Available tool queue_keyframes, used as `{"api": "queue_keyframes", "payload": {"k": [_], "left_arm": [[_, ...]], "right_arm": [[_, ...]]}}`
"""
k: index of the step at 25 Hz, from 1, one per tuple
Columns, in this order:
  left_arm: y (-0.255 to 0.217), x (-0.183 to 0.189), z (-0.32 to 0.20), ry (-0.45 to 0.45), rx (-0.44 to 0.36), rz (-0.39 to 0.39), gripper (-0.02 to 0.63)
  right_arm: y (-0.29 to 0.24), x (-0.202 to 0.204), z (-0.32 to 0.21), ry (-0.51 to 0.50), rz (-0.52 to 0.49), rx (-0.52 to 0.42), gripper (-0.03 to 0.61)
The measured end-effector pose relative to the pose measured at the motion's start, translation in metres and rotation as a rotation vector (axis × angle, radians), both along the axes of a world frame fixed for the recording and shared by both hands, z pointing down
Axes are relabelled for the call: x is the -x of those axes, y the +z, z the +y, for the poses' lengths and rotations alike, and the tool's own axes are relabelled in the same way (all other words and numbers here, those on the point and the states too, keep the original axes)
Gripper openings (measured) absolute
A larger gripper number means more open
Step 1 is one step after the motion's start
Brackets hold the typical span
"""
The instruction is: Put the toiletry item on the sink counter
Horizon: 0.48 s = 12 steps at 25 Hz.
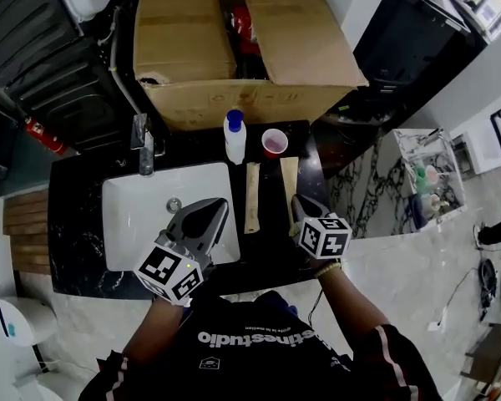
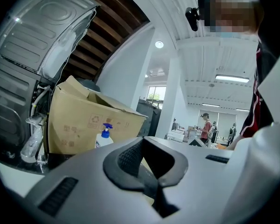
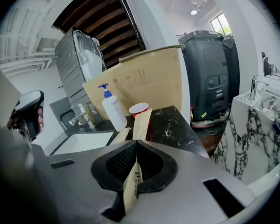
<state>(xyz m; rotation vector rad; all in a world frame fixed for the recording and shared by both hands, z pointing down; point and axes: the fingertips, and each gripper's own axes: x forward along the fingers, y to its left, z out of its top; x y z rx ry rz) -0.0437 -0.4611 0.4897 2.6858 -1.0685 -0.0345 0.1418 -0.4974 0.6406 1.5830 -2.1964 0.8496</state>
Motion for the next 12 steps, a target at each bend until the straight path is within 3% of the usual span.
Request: {"api": "queue_keyframes", "payload": {"k": [12], "left_arm": [[0.016, 0.006, -0.003, -0.010, 0.038, -0.007, 0.014]], "right_arm": [[0.045, -0.002, -0.015, 0.023, 0.014, 0.117, 0.040]]}}
